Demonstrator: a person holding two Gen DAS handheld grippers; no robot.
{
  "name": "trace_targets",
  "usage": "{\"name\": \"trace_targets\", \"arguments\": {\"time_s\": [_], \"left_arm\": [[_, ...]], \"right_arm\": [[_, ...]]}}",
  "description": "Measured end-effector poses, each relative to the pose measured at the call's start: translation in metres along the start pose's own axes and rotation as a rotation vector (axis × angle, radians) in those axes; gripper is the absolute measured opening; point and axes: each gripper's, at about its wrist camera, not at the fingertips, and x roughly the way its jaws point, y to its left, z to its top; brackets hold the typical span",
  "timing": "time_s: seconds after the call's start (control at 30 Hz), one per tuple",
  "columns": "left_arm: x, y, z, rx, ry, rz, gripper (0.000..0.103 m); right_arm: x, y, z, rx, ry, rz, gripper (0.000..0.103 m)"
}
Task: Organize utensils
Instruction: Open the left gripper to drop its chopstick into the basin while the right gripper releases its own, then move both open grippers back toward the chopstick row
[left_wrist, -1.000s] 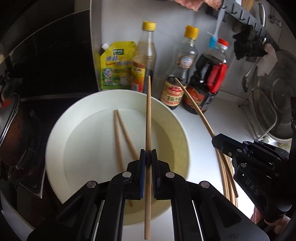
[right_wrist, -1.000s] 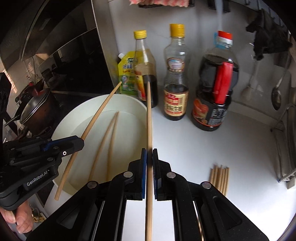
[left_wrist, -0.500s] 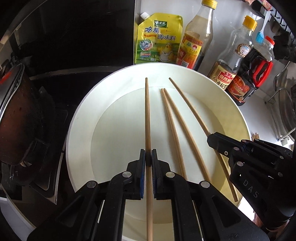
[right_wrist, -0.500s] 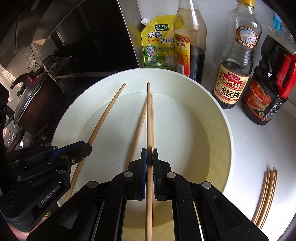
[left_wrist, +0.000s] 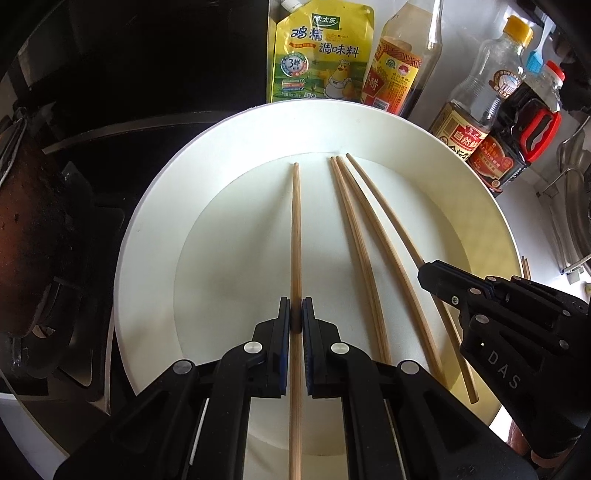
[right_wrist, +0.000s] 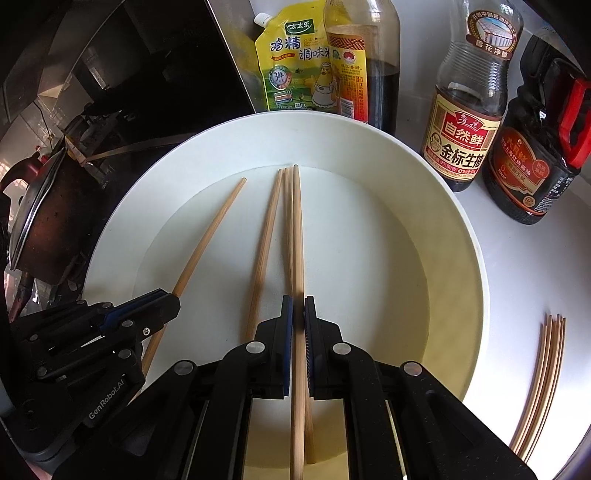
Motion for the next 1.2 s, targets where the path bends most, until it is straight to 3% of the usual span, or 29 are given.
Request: {"name": "trace_targets", "arguments": {"time_s": [0.1, 0.17, 0.23, 0.33, 0.63, 0.77, 1.2], "left_arm": [[-0.002, 0.000, 0.001, -0.002, 0.003, -0.001, 0.007], [-0.005, 0.001, 0.000, -0.010, -0.002, 0.005, 0.018], [-0.011, 0.002, -0.001, -0.022, -0.018, 0.005, 0.039], [-0.022, 0.004, -0.002, -0.032, -0.048, 0.013, 0.055], [-0.043, 0.003, -0.012, -0.053, -0.081, 0.028, 0.067], [-0.052, -0.002, -0.020, -0.058, -0.088, 0.034, 0.067], [-0.079, -0.027, -0.046, -0.057, -0.130, 0.064, 0.078]], "right_arm": [[-0.003, 0.001, 0.000, -0.007, -0.006, -0.003, 0.006], [-0.006, 0.000, -0.001, -0.003, -0.013, -0.006, 0.009], [-0.011, -0.003, -0.002, -0.002, -0.026, -0.009, 0.012], [-0.018, -0.003, -0.004, -0.010, -0.042, -0.015, 0.012], [-0.045, -0.008, -0.021, -0.002, -0.081, -0.017, 0.012], [-0.058, -0.009, -0.029, -0.003, -0.100, -0.014, 0.019], [-0.092, -0.025, -0.063, -0.009, -0.143, -0.003, 0.028]]}}
